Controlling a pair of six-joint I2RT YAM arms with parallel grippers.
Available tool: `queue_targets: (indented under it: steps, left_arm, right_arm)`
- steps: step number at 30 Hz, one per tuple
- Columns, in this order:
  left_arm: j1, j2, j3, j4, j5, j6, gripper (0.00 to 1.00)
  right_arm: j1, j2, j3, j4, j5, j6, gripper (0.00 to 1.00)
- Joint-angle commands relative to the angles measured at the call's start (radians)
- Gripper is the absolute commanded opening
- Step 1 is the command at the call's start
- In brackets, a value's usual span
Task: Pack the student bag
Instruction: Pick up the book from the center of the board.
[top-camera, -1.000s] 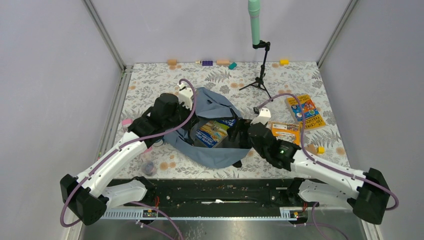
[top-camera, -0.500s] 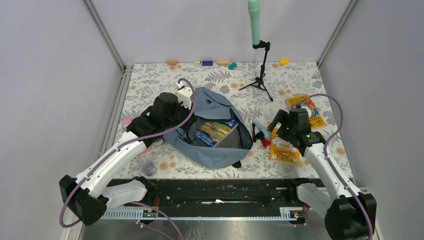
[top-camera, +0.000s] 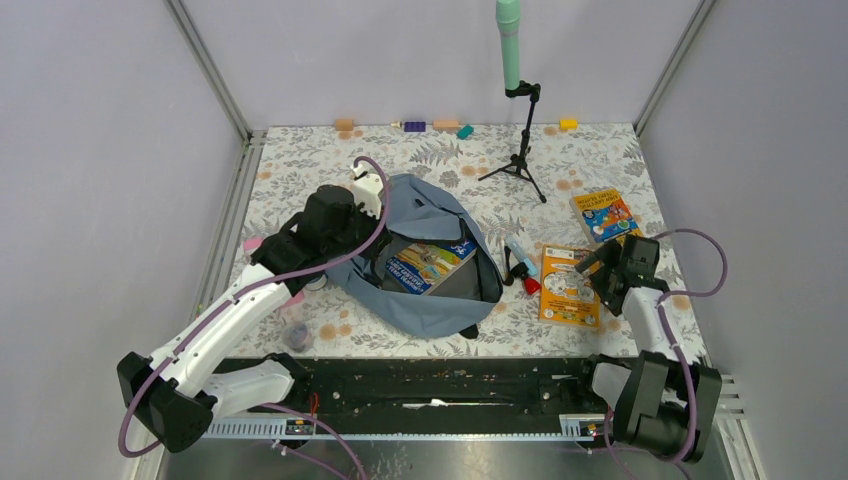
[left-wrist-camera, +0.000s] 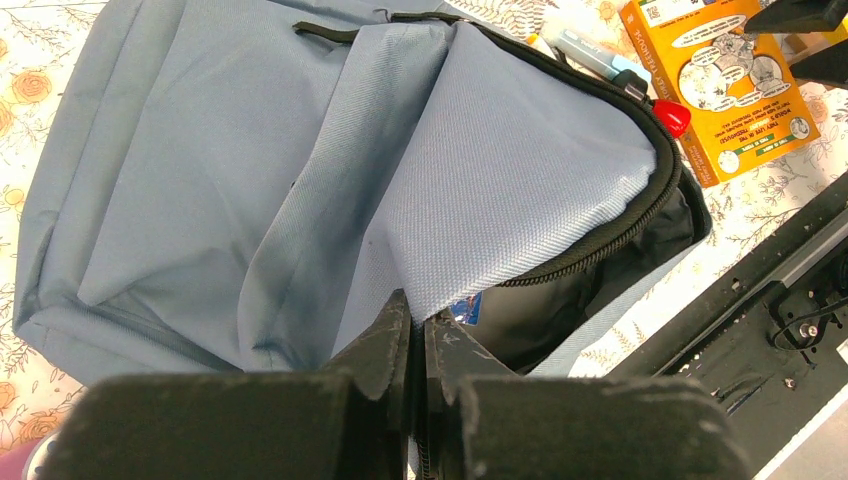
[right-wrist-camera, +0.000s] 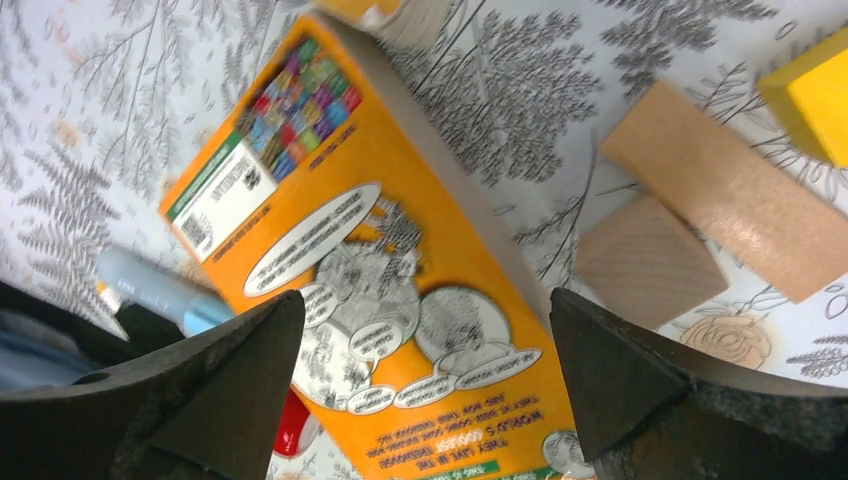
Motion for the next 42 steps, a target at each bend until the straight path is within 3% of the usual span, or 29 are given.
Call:
queue_targets:
  steps: [1,5,17,34,42]
  left_arm:
    - [0.007,-0.035,0.037,0.064,-0.007,0.011,0.00]
    - [0.008,-0.036,0.037,0.064,-0.005,0.011,0.00]
    - [0.017,-0.012,0.043,0.066,0.024,0.007,0.00]
    - [0.021,0.001,0.044,0.071,0.044,-0.004,0.00]
    - [0.023,0.005,0.045,0.073,0.050,-0.007,0.00]
  right_arm:
    - [-0.079,0.082,0.015,0.068,-0.020,-0.004,1.00]
    - [-0.162,0.142,0.035,0.086,-0.090,-0.041,1.00]
    - [-0.166,0.262,0.024,0.121,-0.446,-0.111,0.92]
    - [-0.142,0.100,-0.018,-0.006,-0.579,-0.124,0.57]
    - [-0.112,0.134,-0.058,0.031,-0.576,-0.119,0.51]
